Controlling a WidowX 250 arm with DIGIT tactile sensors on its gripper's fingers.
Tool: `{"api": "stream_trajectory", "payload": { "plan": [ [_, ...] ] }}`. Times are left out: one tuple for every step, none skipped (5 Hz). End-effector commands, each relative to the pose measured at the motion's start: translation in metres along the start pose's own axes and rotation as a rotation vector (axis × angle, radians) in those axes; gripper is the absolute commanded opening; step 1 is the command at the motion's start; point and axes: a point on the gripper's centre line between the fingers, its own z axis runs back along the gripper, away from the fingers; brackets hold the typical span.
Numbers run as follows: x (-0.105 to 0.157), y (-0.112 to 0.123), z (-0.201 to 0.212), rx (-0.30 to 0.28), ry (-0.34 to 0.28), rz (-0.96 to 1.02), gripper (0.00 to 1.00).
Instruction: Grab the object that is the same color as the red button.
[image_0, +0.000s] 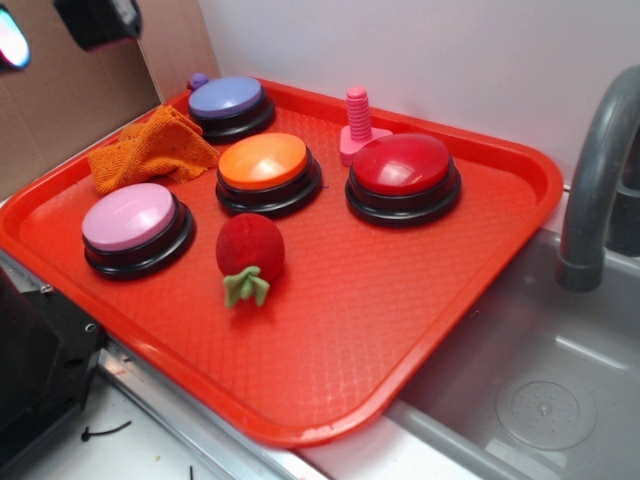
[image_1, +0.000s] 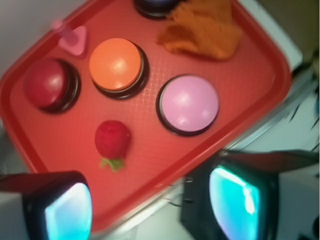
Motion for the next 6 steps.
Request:
{"api": "stream_trajectory", "payload": {
  "plan": [
    [-0.004, -0.013, -0.052, -0.022, -0.01, 0.119, 1.0],
    [-0.012, -0.023, -0.082, -0.01, -0.022, 0.13, 1.0],
    [-0.012, -0.027, -0.106, -0.02, -0.05, 0.151, 1.0],
    [-0.007, -0.032, -0.128, -0.012, -0.036, 0.146, 1.0],
    [0.003, -0.042, -0.143, -0.025, -0.059, 0.128, 1.0],
    [0.011, -0.047, -0.158, -0.019, -0.038, 0.136, 1.0]
  ]
}}
